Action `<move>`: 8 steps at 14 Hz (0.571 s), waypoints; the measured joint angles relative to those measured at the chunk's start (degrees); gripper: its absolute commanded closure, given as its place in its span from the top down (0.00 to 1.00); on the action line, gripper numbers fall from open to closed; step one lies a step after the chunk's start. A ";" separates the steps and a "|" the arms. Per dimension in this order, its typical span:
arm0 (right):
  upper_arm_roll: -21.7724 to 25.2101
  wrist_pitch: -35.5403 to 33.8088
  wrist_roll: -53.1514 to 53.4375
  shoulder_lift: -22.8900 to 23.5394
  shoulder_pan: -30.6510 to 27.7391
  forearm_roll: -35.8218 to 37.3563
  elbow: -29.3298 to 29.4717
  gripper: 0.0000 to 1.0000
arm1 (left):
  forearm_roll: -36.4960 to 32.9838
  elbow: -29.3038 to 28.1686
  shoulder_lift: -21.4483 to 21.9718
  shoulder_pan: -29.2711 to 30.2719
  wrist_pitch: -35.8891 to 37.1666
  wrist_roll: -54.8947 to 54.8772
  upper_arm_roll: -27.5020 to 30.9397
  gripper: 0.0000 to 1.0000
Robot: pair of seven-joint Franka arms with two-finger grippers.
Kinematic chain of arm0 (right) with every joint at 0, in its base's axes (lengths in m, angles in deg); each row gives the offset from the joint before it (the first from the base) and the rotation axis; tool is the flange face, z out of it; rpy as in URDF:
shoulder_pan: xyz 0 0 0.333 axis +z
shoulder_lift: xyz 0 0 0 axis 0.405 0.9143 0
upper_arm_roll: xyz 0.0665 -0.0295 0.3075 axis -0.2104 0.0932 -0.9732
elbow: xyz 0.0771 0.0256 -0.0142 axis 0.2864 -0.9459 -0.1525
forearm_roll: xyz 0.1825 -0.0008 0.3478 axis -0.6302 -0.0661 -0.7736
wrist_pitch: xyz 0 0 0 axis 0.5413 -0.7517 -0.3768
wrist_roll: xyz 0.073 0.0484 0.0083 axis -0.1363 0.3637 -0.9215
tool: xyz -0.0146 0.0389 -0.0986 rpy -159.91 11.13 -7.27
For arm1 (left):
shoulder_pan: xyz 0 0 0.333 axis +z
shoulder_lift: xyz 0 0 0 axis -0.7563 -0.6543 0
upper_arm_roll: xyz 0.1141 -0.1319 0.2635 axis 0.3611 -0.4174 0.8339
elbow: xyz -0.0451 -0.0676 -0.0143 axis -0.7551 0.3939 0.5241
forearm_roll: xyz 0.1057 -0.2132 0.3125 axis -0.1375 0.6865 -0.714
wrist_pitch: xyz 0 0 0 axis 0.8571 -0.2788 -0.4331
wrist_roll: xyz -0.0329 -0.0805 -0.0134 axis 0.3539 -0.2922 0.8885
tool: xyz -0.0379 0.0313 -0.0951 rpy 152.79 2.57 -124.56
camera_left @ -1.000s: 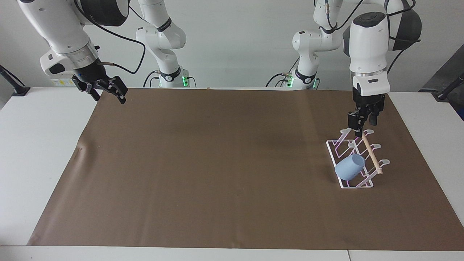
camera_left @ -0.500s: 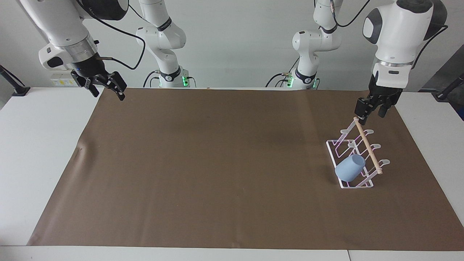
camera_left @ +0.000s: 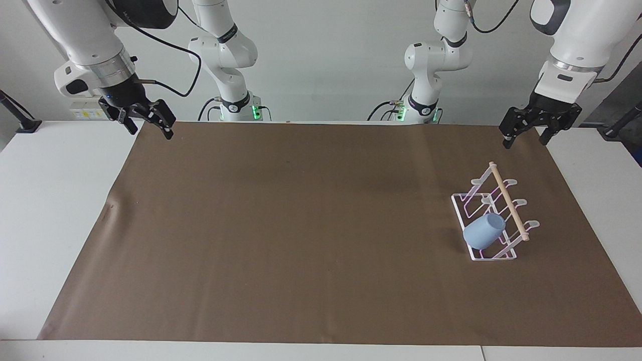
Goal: Hang cup on cup holder
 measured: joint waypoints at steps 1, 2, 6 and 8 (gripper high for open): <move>0.00 0.00 0.00 0.00 0.00 0.00 0.00 1.00 | 0.05 1.16 -0.30 -0.42 1.69 -0.67 -0.02 0.95; 0.00 0.00 0.00 -0.01 0.00 0.00 0.00 1.00 | 0.06 2.43 -0.54 -0.95 3.45 -1.02 -0.03 0.95; 0.01 0.00 0.00 -0.16 -0.02 0.00 0.00 1.00 | 1.37 6.85 -1.71 -1.62 8.51 -1.69 0.04 1.00; 0.01 0.00 0.00 -0.20 0.01 0.00 -0.01 1.00 | 2.71 6.79 -1.74 -1.54 9.68 -2.61 0.31 1.00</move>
